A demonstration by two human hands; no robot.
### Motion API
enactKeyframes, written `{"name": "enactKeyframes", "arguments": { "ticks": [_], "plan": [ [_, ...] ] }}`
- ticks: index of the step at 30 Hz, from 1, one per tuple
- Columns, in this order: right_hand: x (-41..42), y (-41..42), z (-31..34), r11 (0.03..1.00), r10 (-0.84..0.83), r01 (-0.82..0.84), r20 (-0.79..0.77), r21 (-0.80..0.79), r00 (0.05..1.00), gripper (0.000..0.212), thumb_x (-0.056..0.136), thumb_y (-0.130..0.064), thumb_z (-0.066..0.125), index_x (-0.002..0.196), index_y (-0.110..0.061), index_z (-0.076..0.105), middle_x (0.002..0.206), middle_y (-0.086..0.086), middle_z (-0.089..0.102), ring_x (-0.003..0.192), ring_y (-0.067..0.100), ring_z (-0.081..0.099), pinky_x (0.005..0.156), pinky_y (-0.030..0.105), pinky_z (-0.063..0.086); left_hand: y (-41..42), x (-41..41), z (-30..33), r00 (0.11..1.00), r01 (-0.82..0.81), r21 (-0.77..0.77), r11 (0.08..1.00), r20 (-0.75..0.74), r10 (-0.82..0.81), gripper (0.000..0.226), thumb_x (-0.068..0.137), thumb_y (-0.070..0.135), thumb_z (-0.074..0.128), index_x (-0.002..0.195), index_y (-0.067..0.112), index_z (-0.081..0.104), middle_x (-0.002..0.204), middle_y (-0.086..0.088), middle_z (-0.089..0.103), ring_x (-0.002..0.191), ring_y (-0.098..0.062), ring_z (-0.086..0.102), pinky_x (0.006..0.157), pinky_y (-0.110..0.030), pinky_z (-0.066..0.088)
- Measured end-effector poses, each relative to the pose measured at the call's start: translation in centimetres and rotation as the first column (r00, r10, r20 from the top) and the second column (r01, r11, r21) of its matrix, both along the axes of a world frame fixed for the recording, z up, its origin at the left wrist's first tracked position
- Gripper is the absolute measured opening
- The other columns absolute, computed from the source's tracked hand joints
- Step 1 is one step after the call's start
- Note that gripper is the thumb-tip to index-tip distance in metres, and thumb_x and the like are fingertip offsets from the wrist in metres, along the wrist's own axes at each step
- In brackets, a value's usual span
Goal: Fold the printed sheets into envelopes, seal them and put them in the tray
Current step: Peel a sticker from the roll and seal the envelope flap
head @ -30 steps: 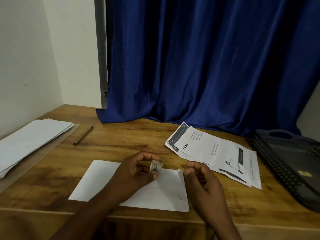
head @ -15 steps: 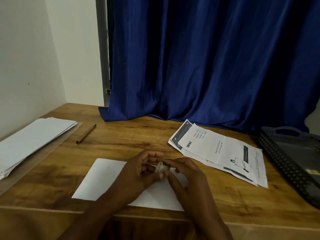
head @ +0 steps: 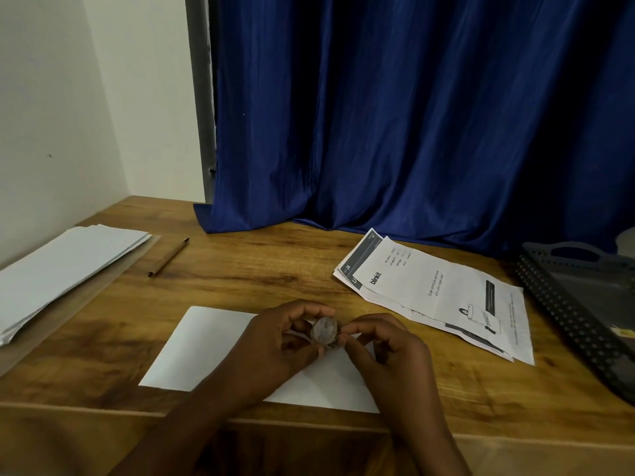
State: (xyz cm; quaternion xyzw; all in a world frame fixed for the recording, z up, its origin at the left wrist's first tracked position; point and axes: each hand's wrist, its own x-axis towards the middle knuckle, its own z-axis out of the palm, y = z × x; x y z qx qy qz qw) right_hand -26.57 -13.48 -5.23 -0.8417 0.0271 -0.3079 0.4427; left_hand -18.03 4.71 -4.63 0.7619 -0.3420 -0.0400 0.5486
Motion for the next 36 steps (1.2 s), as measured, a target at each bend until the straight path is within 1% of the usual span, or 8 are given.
{"name": "enactKeyframes", "arguments": {
  "ticks": [3, 8, 15, 19, 23, 25, 29, 36],
  "plan": [
    [-0.06, -0.08, -0.03, 0.999, 0.019, -0.018, -0.020, 0.043, 1.000, 0.025, 0.085, -0.014, 0.079, 0.085, -0.039, 0.074, 0.091, -0.021, 0.068, 0.082, 0.007, 0.066, 0.063, 0.031, 0.058, 0.08, -0.05, 0.03, 1.000, -0.015, 0.018, 1.000, 0.024, 0.015, 0.045, 0.084, 0.015, 0.080, 0.121, 0.037, 0.067, 0.112, 0.022, 0.070, 0.109, -0.006, 0.066, 0.089, -0.023, 0.057],
    [-0.22, -0.20, -0.09, 0.992, 0.048, -0.048, 0.008, 0.116, 0.999, 0.023, 0.086, -0.013, 0.077, 0.084, -0.036, 0.073, 0.088, -0.013, 0.070, 0.080, 0.013, 0.066, 0.061, 0.035, 0.058, -0.01, -0.16, 0.22, 0.999, -0.045, -0.008, 0.999, 0.028, 0.046, 0.040, 0.084, 0.021, 0.081, 0.118, 0.037, 0.066, 0.109, 0.023, 0.071, 0.106, -0.004, 0.067, 0.085, -0.019, 0.057],
    [-0.31, -0.10, -0.14, 0.984, 0.087, -0.089, 0.019, 0.154, 0.996, 0.022, 0.085, -0.013, 0.076, 0.087, -0.035, 0.073, 0.086, -0.010, 0.072, 0.074, 0.015, 0.066, 0.060, 0.034, 0.057, -0.21, -0.09, 0.28, 0.996, -0.088, -0.023, 0.996, -0.006, 0.088, 0.034, 0.082, 0.023, 0.082, 0.113, 0.032, 0.068, 0.104, 0.020, 0.073, 0.100, -0.006, 0.070, 0.085, -0.024, 0.059],
    [-0.34, -0.09, -0.10, 0.982, 0.089, -0.088, 0.001, 0.170, 0.996, 0.022, 0.085, -0.015, 0.077, 0.087, -0.036, 0.073, 0.082, -0.009, 0.073, 0.072, 0.017, 0.067, 0.061, 0.042, 0.059, -0.17, -0.10, 0.28, 0.996, -0.094, -0.017, 0.995, -0.005, 0.094, 0.033, 0.082, 0.025, 0.082, 0.111, 0.032, 0.069, 0.102, 0.020, 0.073, 0.098, -0.006, 0.070, 0.083, -0.023, 0.059],
    [-0.30, 0.02, 0.26, 0.975, 0.117, -0.113, -0.008, 0.189, 0.993, 0.026, 0.081, -0.016, 0.081, 0.096, -0.036, 0.071, 0.085, -0.011, 0.074, 0.075, 0.017, 0.070, 0.062, 0.042, 0.061, -0.14, -0.20, 0.29, 0.997, -0.071, -0.009, 0.997, 0.003, 0.071, 0.034, 0.081, 0.024, 0.083, 0.111, 0.032, 0.069, 0.102, 0.018, 0.073, 0.097, -0.007, 0.070, 0.080, -0.021, 0.058],
    [-0.21, 0.07, 0.24, 0.975, 0.122, -0.113, -0.034, 0.190, 0.992, 0.026, 0.081, -0.018, 0.082, 0.098, -0.036, 0.073, 0.086, -0.011, 0.075, 0.076, 0.017, 0.070, 0.064, 0.045, 0.061, -0.10, -0.27, 0.32, 0.998, -0.065, -0.012, 0.998, 0.005, 0.065, 0.033, 0.081, 0.027, 0.084, 0.110, 0.033, 0.069, 0.102, 0.018, 0.073, 0.098, -0.007, 0.070, 0.080, -0.021, 0.058],
    [-0.21, 0.02, 0.13, 0.979, 0.121, -0.113, -0.038, 0.169, 0.992, 0.022, 0.085, -0.020, 0.079, 0.090, -0.042, 0.077, 0.085, -0.014, 0.076, 0.076, 0.016, 0.069, 0.067, 0.045, 0.060, -0.01, -0.41, 0.48, 0.999, -0.049, -0.014, 0.999, -0.008, 0.048, 0.030, 0.082, 0.038, 0.079, 0.110, 0.035, 0.070, 0.103, 0.016, 0.074, 0.099, -0.009, 0.070, 0.082, -0.024, 0.059],
    [-0.31, 0.08, 0.17, 0.977, 0.127, -0.124, -0.009, 0.174, 0.992, 0.017, 0.082, -0.025, 0.080, 0.088, -0.041, 0.078, 0.084, -0.014, 0.077, 0.077, 0.014, 0.071, 0.068, 0.042, 0.060, 0.02, -0.52, 0.57, 0.998, -0.048, 0.003, 0.999, -0.044, 0.048, 0.021, 0.090, 0.031, 0.073, 0.111, 0.032, 0.072, 0.100, 0.012, 0.075, 0.093, -0.014, 0.071, 0.084, -0.038, 0.060]
  ]
}}
